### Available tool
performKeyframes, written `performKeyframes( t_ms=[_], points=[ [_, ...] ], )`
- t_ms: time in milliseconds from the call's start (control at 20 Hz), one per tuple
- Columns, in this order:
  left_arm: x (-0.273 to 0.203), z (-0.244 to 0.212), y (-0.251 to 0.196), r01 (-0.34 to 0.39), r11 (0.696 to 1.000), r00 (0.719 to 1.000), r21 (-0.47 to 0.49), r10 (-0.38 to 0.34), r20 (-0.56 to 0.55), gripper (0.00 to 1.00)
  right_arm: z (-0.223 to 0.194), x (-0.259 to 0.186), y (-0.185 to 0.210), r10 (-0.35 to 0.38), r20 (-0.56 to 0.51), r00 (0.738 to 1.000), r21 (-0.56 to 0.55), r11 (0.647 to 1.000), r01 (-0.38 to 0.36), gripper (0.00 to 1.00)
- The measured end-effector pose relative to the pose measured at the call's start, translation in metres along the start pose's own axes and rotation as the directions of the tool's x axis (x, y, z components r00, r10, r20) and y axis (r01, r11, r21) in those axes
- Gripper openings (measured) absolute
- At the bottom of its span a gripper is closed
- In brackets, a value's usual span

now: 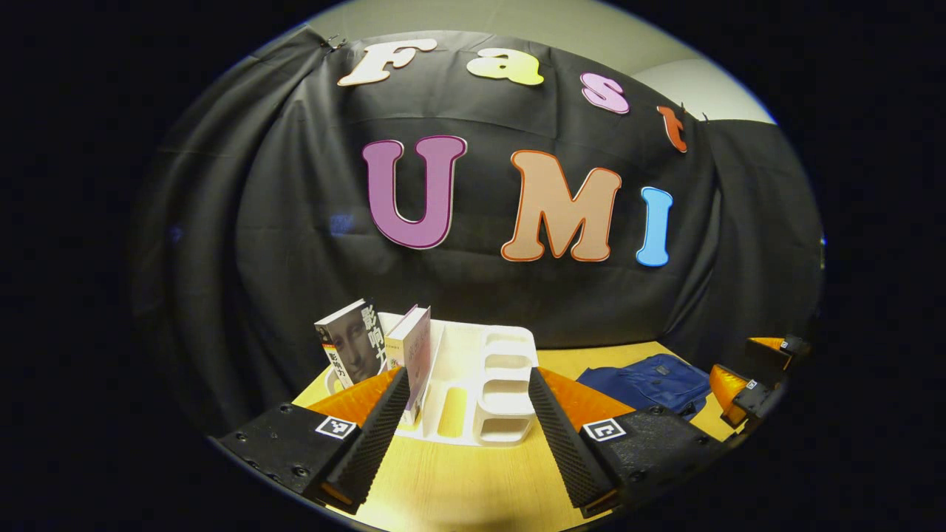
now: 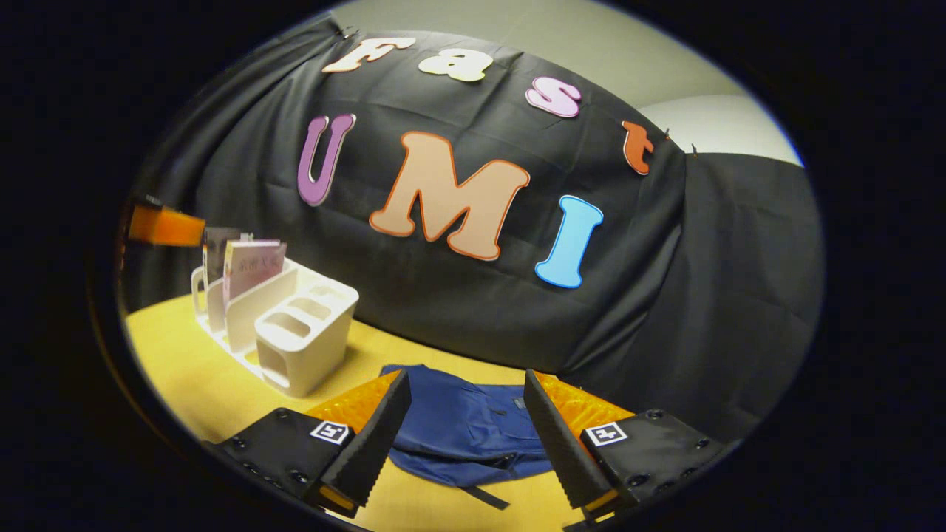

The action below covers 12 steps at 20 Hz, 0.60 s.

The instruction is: Open the schoolbag, grab two books from the bookshelf and put them into the schoolbag.

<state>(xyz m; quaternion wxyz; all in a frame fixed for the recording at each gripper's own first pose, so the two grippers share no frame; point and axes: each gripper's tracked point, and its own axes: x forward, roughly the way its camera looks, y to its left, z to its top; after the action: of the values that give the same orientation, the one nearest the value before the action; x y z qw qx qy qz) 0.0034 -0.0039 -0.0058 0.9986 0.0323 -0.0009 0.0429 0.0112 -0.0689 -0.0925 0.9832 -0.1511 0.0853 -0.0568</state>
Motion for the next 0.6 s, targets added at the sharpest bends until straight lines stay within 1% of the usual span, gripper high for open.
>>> performKeyframes(
  t_ms=[150, 200, 250, 300, 400, 500, 550, 600],
  points=[
    [-0.002, 0.0, 0.005, -0.022, 1.0, 1.0, 0.022, 0.022, 0.003, 0.95, -0.034, 0.001, -0.007, -0.027, -0.055, 0.998, -0.084, 0.996, 0.022, 1.0],
    [-0.002, 0.0, 0.006, -0.03, 0.999, 1.0, 0.021, 0.03, 0.001, 0.92, -0.046, 0.003, -0.006, -0.023, -0.071, 0.997, -0.11, 0.994, 0.015, 0.97],
    [-0.003, -0.002, 0.008, -0.036, 0.999, 0.999, 0.017, 0.036, -0.001, 0.95, -0.058, 0.006, -0.004, -0.019, -0.089, 0.996, -0.143, 0.99, 0.006, 0.95],
    [-0.003, -0.004, 0.009, -0.044, 0.999, 0.999, 0.012, 0.044, -0.006, 0.95, -0.07, 0.008, -0.002, -0.012, -0.103, 0.995, -0.175, 0.985, -0.006, 0.98],
    [-0.003, -0.008, 0.012, -0.061, 0.998, 0.998, 0.001, 0.061, -0.018, 0.95, -0.09, 0.015, 0.002, -0.001, -0.118, 0.993, -0.23, 0.973, -0.026, 0.98],
    [-0.005, -0.011, 0.014, -0.076, 0.997, 0.997, -0.006, 0.076, -0.029, 0.95, -0.105, 0.023, 0.003, -0.005, -0.118, 0.993, -0.32, 0.947, -0.033, 1.0],
    [-0.006, -0.013, 0.015, -0.083, 0.997, 0.996, -0.007, 0.082, -0.034, 0.95, -0.111, 0.027, 0.005, -0.006, -0.115, 0.993, -0.372, 0.927, -0.037, 0.98],
    [-0.006, -0.014, 0.016, -0.088, 0.996, 0.995, -0.008, 0.088, -0.036, 0.95, -0.118, 0.032, 0.008, -0.002, -0.116, 0.993, -0.421, 0.906, -0.047, 0.98]
  ],
)
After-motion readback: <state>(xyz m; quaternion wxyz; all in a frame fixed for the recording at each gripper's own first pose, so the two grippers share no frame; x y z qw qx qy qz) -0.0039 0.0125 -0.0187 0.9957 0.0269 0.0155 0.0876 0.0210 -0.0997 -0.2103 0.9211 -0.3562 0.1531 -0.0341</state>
